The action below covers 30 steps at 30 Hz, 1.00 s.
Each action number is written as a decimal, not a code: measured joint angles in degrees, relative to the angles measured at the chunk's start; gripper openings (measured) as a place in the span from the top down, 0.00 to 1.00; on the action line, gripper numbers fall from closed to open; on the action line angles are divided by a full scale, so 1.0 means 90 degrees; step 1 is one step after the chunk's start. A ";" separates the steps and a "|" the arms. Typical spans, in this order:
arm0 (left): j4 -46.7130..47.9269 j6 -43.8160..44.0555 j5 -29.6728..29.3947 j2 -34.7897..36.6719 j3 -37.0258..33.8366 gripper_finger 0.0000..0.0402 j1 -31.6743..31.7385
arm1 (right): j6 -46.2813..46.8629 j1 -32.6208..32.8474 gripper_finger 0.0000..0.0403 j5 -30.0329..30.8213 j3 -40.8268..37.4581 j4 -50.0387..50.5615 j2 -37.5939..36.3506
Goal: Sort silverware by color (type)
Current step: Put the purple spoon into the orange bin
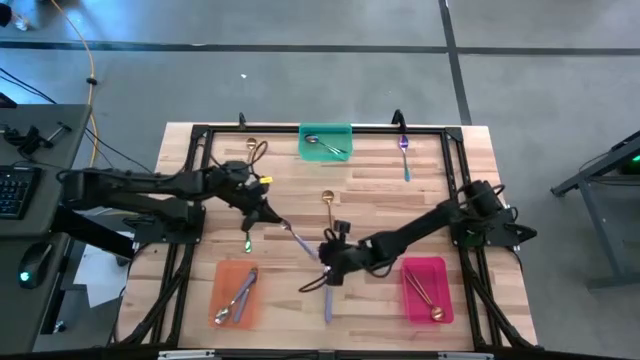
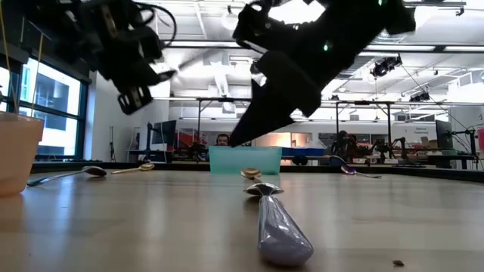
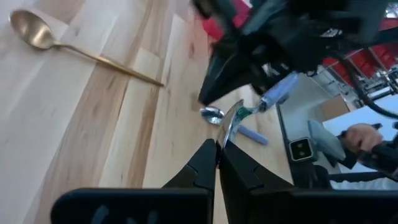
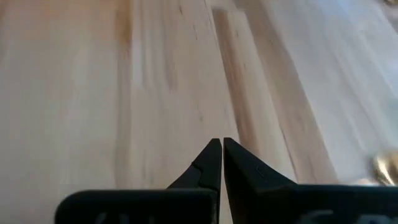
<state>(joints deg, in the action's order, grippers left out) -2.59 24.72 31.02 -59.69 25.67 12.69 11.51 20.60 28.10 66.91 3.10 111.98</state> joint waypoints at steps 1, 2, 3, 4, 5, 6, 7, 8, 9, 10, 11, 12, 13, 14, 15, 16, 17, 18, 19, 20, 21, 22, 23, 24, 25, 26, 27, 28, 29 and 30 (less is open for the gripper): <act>0.0132 -0.0002 0.0005 0.0190 0.0000 1.00 0.0000 | -0.0147 -0.0044 1.00 -0.0071 -0.0170 -0.0388 -0.0022; 0.0281 -0.0005 -0.0003 0.0383 0.0000 1.00 0.0000 | -0.0241 -0.0088 1.00 -0.0119 -0.0332 -0.0696 -0.0057; 0.0438 0.0001 -0.0002 0.0558 0.0000 1.00 -0.0014 | -0.0311 -0.0127 1.00 -0.0152 -0.0469 -0.1018 -0.0106; 0.0587 0.0001 -0.0008 0.0723 0.0000 1.00 -0.0033 | -0.0398 -0.0159 1.00 -0.0175 -0.0590 -0.1267 -0.0176; 0.0766 -0.0003 -0.0029 0.0880 0.0000 1.00 -0.0071 | -0.0464 -0.0188 1.00 -0.0185 -0.0721 -0.1508 -0.0267; 0.0873 -0.0030 -0.0030 0.1016 0.0000 1.00 -0.0133 | -0.0522 -0.0216 1.00 -0.0194 -0.0838 -0.1712 -0.0355; 0.0969 -0.0049 -0.0035 0.1144 0.0000 1.00 -0.0203 | -0.0561 -0.0245 1.00 -0.0202 -0.0948 -0.1876 -0.0435; 0.1092 -0.0054 -0.0035 0.1274 0.0000 1.00 -0.0281 | -0.0576 -0.0258 1.00 -0.0202 -0.1064 -0.1994 -0.0518; 0.1157 -0.0060 -0.0034 0.1383 0.0002 1.00 -0.0371 | -0.0621 -0.0278 1.00 -0.0202 -0.1186 -0.2093 -0.0602; 0.1253 -0.0061 -0.0048 0.1480 0.0026 1.00 -0.0466 | -0.0668 -0.0296 1.00 -0.0213 -0.1296 -0.2210 -0.0667; 0.1435 -0.0086 -0.0105 0.1553 0.0082 1.00 -0.0567 | -0.0690 -0.0310 1.00 -0.0235 -0.1400 -0.2336 -0.0732; 0.1684 -0.0144 -0.0214 0.1604 0.0182 1.00 -0.0685 | -0.0713 -0.0334 1.00 -0.0241 -0.1510 -0.2494 -0.0785; 0.1988 -0.0231 -0.0380 0.1640 0.0313 1.00 -0.0810 | -0.0720 -0.0347 1.00 -0.0245 -0.1620 -0.2689 -0.0830; 0.2296 -0.0339 -0.0561 0.1645 0.0480 1.00 -0.0938 | -0.0736 -0.0370 1.00 -0.0248 -0.1722 -0.2926 -0.0840; 0.2579 -0.0444 -0.0760 0.1638 0.0648 1.00 -0.1072 | -0.0790 -0.0383 1.00 -0.0308 -0.1822 -0.3200 -0.0840; 0.2844 -0.0523 -0.0933 0.1632 0.0805 1.00 -0.1211 | -0.0852 -0.0401 1.00 -0.0385 -0.1920 -0.3434 -0.0840; 0.3042 -0.0584 -0.1073 0.1607 0.0965 1.00 -0.1353 | -0.0919 -0.0422 1.00 -0.0488 -0.2001 -0.3659 -0.0839; 0.3166 -0.0600 -0.1143 0.1575 0.1103 1.00 -0.1484 | -0.0949 -0.0452 1.00 -0.0606 -0.2079 -0.3891 -0.0837; 0.3292 -0.0602 -0.1173 0.1537 0.1238 1.00 -0.1616 | -0.0950 -0.0469 1.00 -0.0661 -0.2157 -0.4110 -0.0837; 0.3400 -0.0602 -0.1185 0.1498 0.1363 1.00 -0.1737 | -0.0953 -0.0489 1.00 -0.0677 -0.2229 -0.4269 -0.0837; 0.3515 -0.0602 -0.1190 0.1460 0.1475 1.00 -0.1851 | -0.0984 -0.0500 1.00 -0.0684 -0.2295 -0.4406 -0.0835; 0.3678 -0.0595 -0.1201 0.1417 0.1588 1.00 -0.1969 | -0.0998 -0.0502 1.00 -0.0687 -0.2349 -0.4525 -0.0835; 0.3812 -0.0584 -0.1207 0.1352 0.1687 1.00 -0.2077 | -0.0998 -0.0506 1.00 -0.0683 -0.2374 -0.4594 -0.0835; 0.3946 -0.0557 -0.1245 0.1282 0.1781 1.00 -0.2181 | -0.0997 -0.0515 1.00 -0.0686 -0.2403 -0.4643 -0.0835; 0.4134 -0.0547 -0.1278 0.1212 0.1859 1.00 -0.2283 | -0.0998 -0.0516 1.00 -0.0683 -0.2434 -0.4653 -0.0835; 0.4369 -0.0547 -0.1302 0.1140 0.1938 1.00 -0.2378 | -0.1003 -0.0518 1.00 -0.0685 -0.2460 -0.4651 -0.0835; 0.4591 -0.0548 -0.1337 0.1052 0.2023 1.00 -0.2467 | -0.1037 -0.0541 1.00 -0.0688 -0.2479 -0.4652 -0.0832; 0.4827 -0.0548 -0.1395 0.0942 0.2121 1.00 -0.2556 | -0.1093 -0.0557 1.00 -0.0691 -0.2488 -0.4687 -0.0832; 0.5077 -0.0540 -0.1484 0.0834 0.2209 1.00 -0.2636 | -0.1140 -0.0584 1.00 -0.0712 -0.2491 -0.4722 -0.0832; 0.5336 -0.0535 -0.1551 0.0723 0.2294 1.00 -0.2710 | -0.1163 -0.0625 1.00 -0.0741 -0.2491 -0.4759 -0.0832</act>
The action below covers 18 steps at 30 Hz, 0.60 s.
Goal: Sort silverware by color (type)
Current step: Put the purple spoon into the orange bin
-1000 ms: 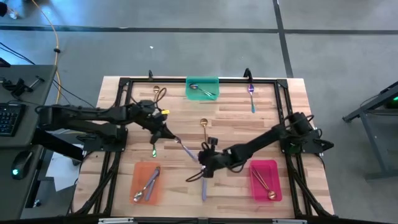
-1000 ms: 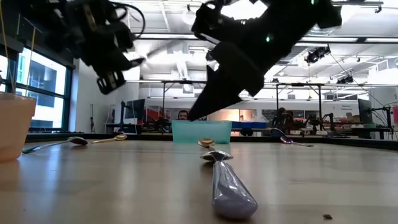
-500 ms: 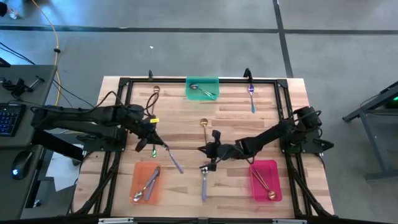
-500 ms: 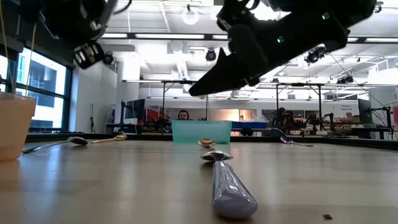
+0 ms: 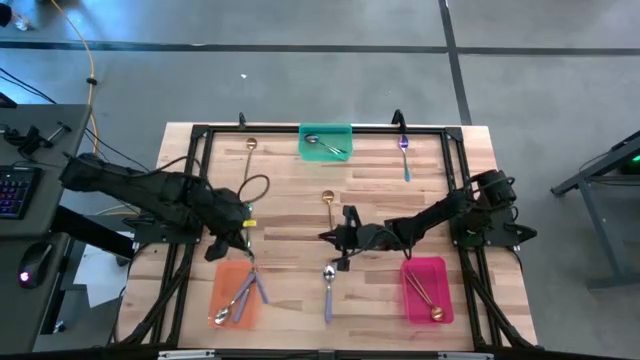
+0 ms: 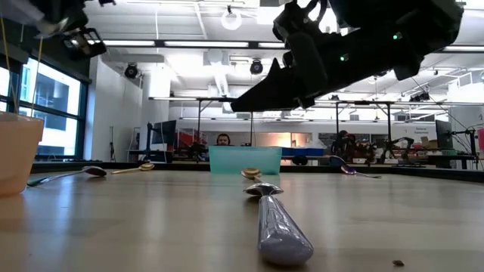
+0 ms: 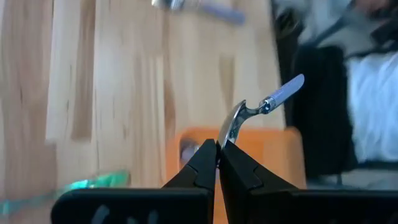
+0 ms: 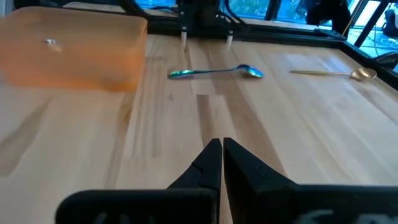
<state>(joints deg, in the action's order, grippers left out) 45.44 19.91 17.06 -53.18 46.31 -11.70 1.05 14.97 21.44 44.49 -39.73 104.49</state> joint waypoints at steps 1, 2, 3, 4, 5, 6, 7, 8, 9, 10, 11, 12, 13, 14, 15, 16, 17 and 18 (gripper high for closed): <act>0.0173 0.0054 -0.0046 -0.0118 0.0075 1.00 -0.0085 | -0.0024 -0.0054 1.00 -0.0057 0.0000 -0.0041 0.0000; 0.0254 0.0095 -0.0072 -0.0227 0.0141 1.00 -0.0172 | -0.0079 -0.0112 1.00 -0.0134 0.0000 -0.0112 0.0000; 0.0325 0.0112 -0.0085 -0.0311 0.0204 1.00 -0.0264 | -0.0121 -0.0167 1.00 -0.0252 0.0000 -0.0203 0.0000; 0.0410 0.0138 -0.0066 -0.0397 0.0279 1.00 -0.0358 | -0.0152 -0.0216 1.00 -0.0316 0.0000 -0.0282 0.0000; 0.0433 0.0165 0.0007 -0.0493 0.0363 1.00 -0.0440 | -0.0165 -0.0257 1.00 -0.0339 0.0000 -0.0323 0.0000; 0.0436 0.0197 0.0090 -0.0590 0.0449 1.00 -0.0524 | -0.0169 -0.0296 1.00 -0.0346 0.0000 -0.0346 0.0000; 0.0468 0.0211 0.0127 -0.0680 0.0534 1.00 -0.0606 | -0.0171 -0.0338 1.00 -0.0360 0.0000 -0.0384 0.0000; 0.0520 0.0216 0.0134 -0.0758 0.0622 1.00 -0.0696 | -0.0175 -0.0369 1.00 -0.0364 0.0000 -0.0431 0.0000; 0.0553 0.0236 0.0152 -0.0824 0.0707 1.00 -0.0788 | -0.0194 -0.0392 1.00 -0.0366 0.0000 -0.0456 0.0000; 0.0571 0.0263 0.0184 -0.0883 0.0805 1.00 -0.0879 | -0.0233 -0.0417 1.00 -0.0366 0.0000 -0.0461 0.0000; 0.0642 0.0273 0.0235 -0.0924 0.0903 1.00 -0.0959 | -0.0266 -0.0428 1.00 -0.0366 0.0000 -0.0463 0.0000; 0.0775 0.0302 0.0288 -0.0975 0.1008 1.00 -0.1037 | -0.0282 -0.0434 1.00 -0.0365 0.0000 -0.0474 0.0000; 0.0909 0.0387 0.0364 -0.1031 0.1105 1.00 -0.1108 | -0.0286 -0.0436 1.00 -0.0358 0.0000 -0.0485 0.0000; 0.1050 0.0507 0.0453 -0.1077 0.1191 1.00 -0.1179 | -0.0285 -0.0433 1.00 -0.0363 0.0000 -0.0488 0.0000; 0.1227 0.0651 0.0540 -0.1129 0.1273 1.00 -0.1264 | -0.0285 -0.0429 1.00 -0.0374 0.0000 -0.0491 0.0000; 0.1408 0.0800 0.0628 -0.1177 0.1360 1.00 -0.1352 | -0.0288 -0.0429 1.00 -0.0393 0.0000 -0.0492 0.0000; 0.1545 0.0948 0.0741 -0.1211 0.1431 1.00 -0.1443 | -0.0288 -0.0427 1.00 -0.0396 0.0000 -0.0489 0.0000; 0.1675 0.1111 0.0853 -0.1251 0.1485 1.00 -0.1537 | -0.0287 -0.0426 1.00 -0.0407 0.0000 -0.0486 0.0000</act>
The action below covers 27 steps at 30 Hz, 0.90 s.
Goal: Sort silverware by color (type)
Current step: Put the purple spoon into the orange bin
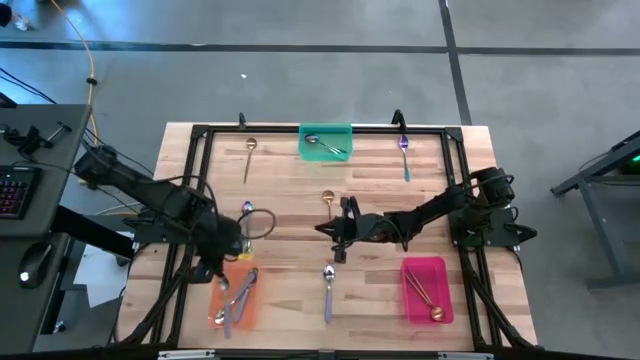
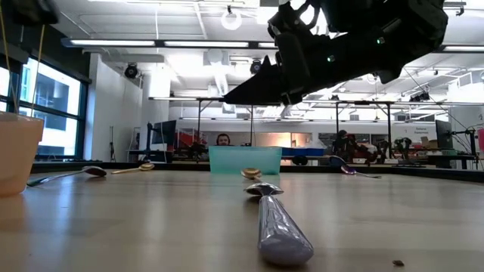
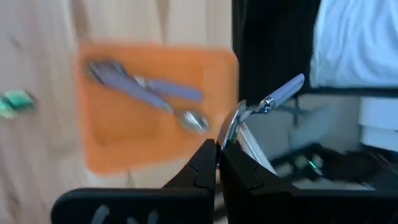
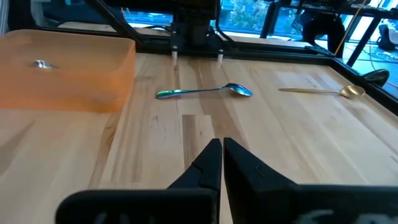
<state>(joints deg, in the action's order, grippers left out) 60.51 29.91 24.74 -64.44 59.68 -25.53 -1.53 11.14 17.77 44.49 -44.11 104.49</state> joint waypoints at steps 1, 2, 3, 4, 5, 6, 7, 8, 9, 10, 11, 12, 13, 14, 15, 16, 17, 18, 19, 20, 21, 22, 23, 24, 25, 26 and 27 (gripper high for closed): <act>0.0133 0.0171 0.0079 -0.0042 0.0041 1.00 -0.0086 | 0.0004 0.0000 1.00 -0.0001 0.0000 0.0001 0.0000; 0.0255 0.0350 0.0120 -0.0087 0.0071 1.00 -0.0166 | 0.0012 -0.0002 1.00 0.0000 0.0000 0.0001 0.0000; 0.0333 0.0536 0.0177 -0.0127 0.0096 1.00 -0.0257 | 0.0013 -0.0002 1.00 0.0001 0.0000 -0.0002 0.0000; 0.0368 0.0724 0.0267 -0.0157 0.0100 1.00 -0.0347 | 0.0009 -0.0002 1.00 0.0001 0.0000 -0.0007 0.0000; 0.0420 0.0909 0.0380 -0.0189 0.0100 1.00 -0.0437 | 0.0012 -0.0002 1.00 0.0001 0.0000 -0.0013 0.0000; 0.0470 0.1100 0.0466 -0.0225 0.0100 1.00 -0.0543 | 0.0026 -0.0002 1.00 0.0004 0.0000 -0.0015 0.0000; 0.0496 0.1294 0.0529 -0.0268 0.0100 1.00 -0.0650 | 0.0070 -0.0002 1.00 0.0003 0.0000 -0.0028 0.0002; 0.0516 0.1484 0.0594 -0.0311 0.0100 1.00 -0.0751 | 0.0133 -0.0002 1.00 0.0002 0.0000 -0.0034 0.0001; 0.0536 0.1645 0.0659 -0.0363 0.0100 1.00 -0.0852 | 0.0171 -0.0001 1.00 0.0001 0.0000 -0.0037 0.0002; 0.0533 0.1786 0.0725 -0.0414 0.0100 1.00 -0.0961 | 0.0197 0.0012 1.00 0.0002 0.0000 -0.0035 0.0002; 0.0524 0.1916 0.0734 -0.0464 0.0100 1.00 -0.1078 | 0.0229 0.0026 1.00 0.0002 0.0000 -0.0035 0.0002; 0.0518 0.2036 0.0729 -0.0524 0.0100 1.00 -0.1196 | 0.0274 0.0044 1.00 0.0006 0.0000 -0.0035 0.0002; 0.0507 0.2137 0.0730 -0.0584 0.0100 1.00 -0.1308 | 0.0288 0.0060 1.00 0.0011 0.0000 -0.0035 0.0002; 0.0477 0.2203 0.0728 -0.0653 0.0100 1.00 -0.1424 | 0.0288 0.0081 1.00 0.0006 0.0000 -0.0033 0.0002; 0.0423 0.2280 0.0733 -0.0735 0.0100 1.00 -0.1542 | 0.0288 0.0098 1.00 0.0007 0.0000 -0.0033 0.0002; 0.0378 0.2352 0.0739 -0.0813 0.0100 1.00 -0.1656 | 0.0287 0.0102 1.00 0.0006 0.0000 -0.0031 0.0002; 0.0307 0.2402 0.0747 -0.0888 0.0100 1.00 -0.1773 | 0.0288 0.0103 1.00 0.0004 0.0000 -0.0019 0.0002; 0.0169 0.2406 0.0746 -0.0961 0.0100 1.00 -0.1866 | 0.0288 0.0104 1.00 -0.0001 0.0000 0.0001 0.0002; 0.0001 0.2364 0.0739 -0.1041 0.0100 1.00 -0.1937 | 0.0288 0.0102 1.00 0.0002 0.0000 0.0016 0.0002; -0.0153 0.2283 0.0683 -0.1124 0.0100 1.00 -0.1993 | 0.0288 0.0102 1.00 0.0004 0.0000 0.0016 0.0002; -0.0271 0.2199 0.0580 -0.1206 0.0100 1.00 -0.2030 | 0.0286 0.0100 1.00 0.0006 0.0000 0.0016 0.0002; -0.0348 0.2115 0.0495 -0.1270 0.0100 1.00 -0.2041 | 0.0286 0.0100 1.00 0.0006 0.0000 0.0016 0.0002; -0.0378 0.1996 0.0442 -0.1311 0.0100 1.00 -0.2041 | 0.0286 0.0097 1.00 0.0010 0.0000 0.0016 0.0002; -0.0366 0.1838 0.0412 -0.1341 0.0100 1.00 -0.2016 | 0.0286 0.0098 1.00 0.0010 0.0000 0.0016 0.0002; -0.0306 0.1661 0.0402 -0.1346 0.0100 1.00 -0.1949 | 0.0285 0.0100 1.00 0.0008 0.0000 0.0016 0.0002; -0.0203 0.1501 0.0366 -0.1339 0.0100 1.00 -0.1858 | 0.0280 0.0100 1.00 0.0008 0.0000 0.0016 0.0002; -0.0071 0.1344 0.0295 -0.1305 0.0099 1.00 -0.1738 | 0.0276 0.0100 1.00 0.0008 0.0000 0.0016 0.0002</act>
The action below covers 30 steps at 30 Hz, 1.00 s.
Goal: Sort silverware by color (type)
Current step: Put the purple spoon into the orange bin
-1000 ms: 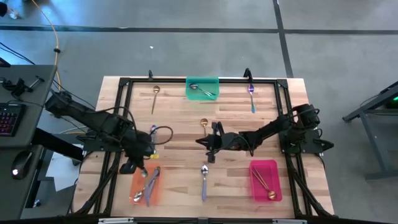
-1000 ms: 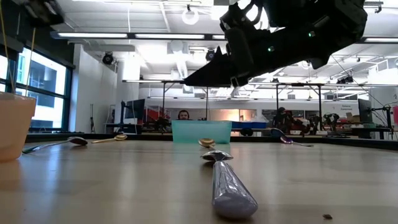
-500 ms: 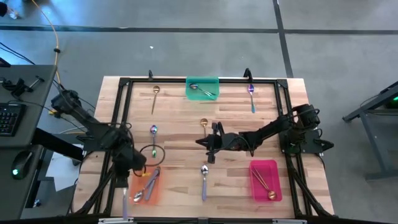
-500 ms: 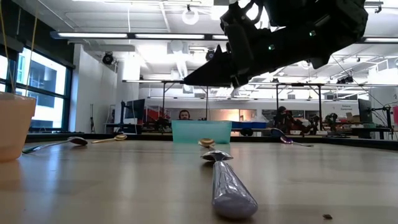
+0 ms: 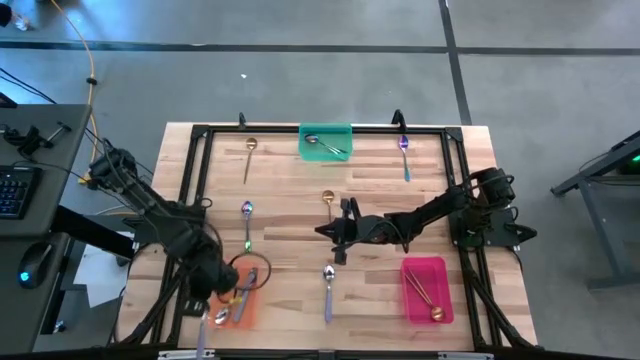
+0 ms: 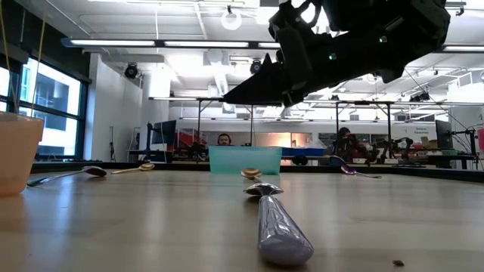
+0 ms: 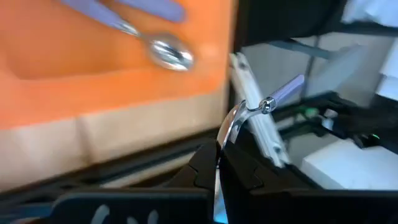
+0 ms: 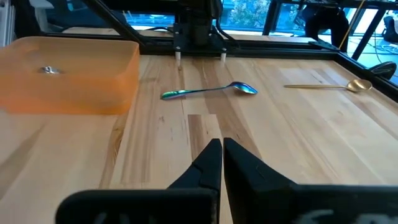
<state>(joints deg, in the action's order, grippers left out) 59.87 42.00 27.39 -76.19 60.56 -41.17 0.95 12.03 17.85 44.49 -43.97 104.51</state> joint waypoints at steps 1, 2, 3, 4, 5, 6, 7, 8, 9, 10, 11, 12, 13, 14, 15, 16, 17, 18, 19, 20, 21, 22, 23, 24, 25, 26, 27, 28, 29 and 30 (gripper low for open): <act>0.0126 -0.0152 -0.0143 0.0046 -0.0003 1.00 0.0128 | 0.0000 0.0000 1.00 0.0000 0.0000 0.0000 0.0000; 0.0228 -0.0312 -0.0270 0.0101 -0.0004 1.00 0.0273 | 0.0000 0.0000 1.00 0.0000 0.0000 0.0000 0.0000; 0.0323 -0.0499 -0.0359 0.0149 -0.0003 1.00 0.0443 | -0.0015 0.0000 1.00 -0.0002 0.0000 0.0000 0.0000; 0.0408 -0.0697 -0.0461 0.0180 -0.0003 1.00 0.0607 | -0.0015 0.0000 1.00 0.0000 0.0000 0.0000 0.0000; 0.0463 -0.0931 -0.0564 0.0194 -0.0003 1.00 0.0775 | -0.0015 0.0000 1.00 -0.0002 0.0000 0.0000 0.0000; 0.0498 -0.1158 -0.0649 0.0200 -0.0004 1.00 0.0948 | -0.0015 0.0000 1.00 0.0000 0.0000 0.0004 0.0000; 0.0506 -0.1397 -0.0709 0.0202 -0.0002 1.00 0.1114 | -0.0015 0.0000 1.00 -0.0001 0.0000 0.0007 0.0000; 0.0507 -0.1646 -0.0735 0.0201 -0.0004 1.00 0.1277 | -0.0015 -0.0003 1.00 -0.0001 0.0000 0.0021 0.0000; 0.0518 -0.1882 -0.0760 0.0175 -0.0001 1.00 0.1424 | -0.0015 -0.0010 1.00 0.0000 0.0000 0.0040 0.0000; 0.0532 -0.2087 -0.0783 0.0159 -0.0001 1.00 0.1576 | -0.0015 -0.0013 1.00 0.0000 0.0000 0.0057 0.0000; 0.0577 -0.2278 -0.0817 0.0144 -0.0003 1.00 0.1701 | -0.0015 -0.0015 1.00 0.0000 0.0002 0.0066 0.0000; 0.0654 -0.2446 -0.0911 0.0144 -0.0004 1.00 0.1809 | -0.0015 -0.0015 1.00 0.0000 0.0002 0.0079 0.0000; 0.0737 -0.2578 -0.1007 0.0133 -0.0002 1.00 0.1917 | -0.0015 -0.0015 1.00 0.0000 0.0000 0.0101 0.0000; 0.0831 -0.2702 -0.1093 0.0114 -0.0004 1.00 0.2018 | -0.0013 -0.0015 1.00 0.0000 0.0000 0.0137 0.0002; 0.0917 -0.2793 -0.1181 0.0103 -0.0004 1.00 0.2104 | -0.0003 -0.0015 1.00 0.0000 0.0000 0.0149 0.0002; 0.0966 -0.2869 -0.1235 0.0085 -0.0004 1.00 0.2174 | 0.0007 -0.0015 1.00 -0.0001 0.0000 0.0152 0.0002; 0.0967 -0.2922 -0.1275 0.0055 -0.0004 1.00 0.2225 | 0.0007 -0.0015 1.00 0.0000 0.0002 0.0151 0.0009; 0.0947 -0.2984 -0.1314 0.0010 -0.0004 1.00 0.2263 | 0.0007 -0.0015 1.00 0.0000 0.0002 0.0163 0.0017; 0.0927 -0.3029 -0.1353 -0.0038 -0.0004 1.00 0.2281 | 0.0007 -0.0015 1.00 -0.0002 0.0002 0.0180 0.0019; 0.0922 -0.3060 -0.1386 -0.0078 -0.0004 1.00 0.2289 | 0.0010 -0.0015 1.00 -0.0002 0.0002 0.0203 0.0019; 0.0920 -0.3067 -0.1406 -0.0120 -0.0004 1.00 0.2293 | 0.0009 -0.0015 1.00 -0.0002 0.0002 0.0226 0.0019; 0.0902 -0.3070 -0.1415 -0.0172 -0.0004 0.99 0.2293 | 0.0009 -0.0015 1.00 -0.0002 0.0002 0.0257 0.0019; 0.0870 -0.3070 -0.1417 -0.0226 -0.0004 0.98 0.2288 | 0.0010 -0.0015 1.00 -0.0002 0.0002 0.0279 0.0019; 0.0851 -0.3070 -0.1424 -0.0273 -0.0004 0.97 0.2274 | 0.0010 -0.0015 1.00 -0.0002 0.0002 0.0279 0.0019; 0.0825 -0.3070 -0.1428 -0.0303 -0.0004 0.96 0.2254 | 0.0009 -0.0015 1.00 -0.0002 0.0002 0.0281 0.0019; 0.0778 -0.3070 -0.1436 -0.0319 -0.0004 0.95 0.2224 | 0.0010 -0.0015 1.00 -0.0002 0.0002 0.0292 0.0019; 0.0712 -0.3065 -0.1437 -0.0327 -0.0004 0.93 0.2183 | 0.0010 -0.0015 1.00 -0.0002 0.0002 0.0301 0.0019; 0.0629 -0.3058 -0.1437 -0.0326 -0.0004 0.92 0.2138 | 0.0010 -0.0015 1.00 -0.0002 0.0002 0.0301 0.0019; 0.0554 -0.3041 -0.1437 -0.0321 -0.0004 0.90 0.2095 | 0.0010 -0.0015 1.00 -0.0002 0.0002 0.0303 0.0019; 0.0473 -0.3036 -0.1443 -0.0310 -0.0004 0.88 0.2049 | 0.0010 -0.0015 1.00 -0.0002 0.0002 0.0323 0.0019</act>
<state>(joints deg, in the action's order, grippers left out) 64.13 14.68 14.40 -78.98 60.53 -22.74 1.04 11.90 17.82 44.51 -41.06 104.68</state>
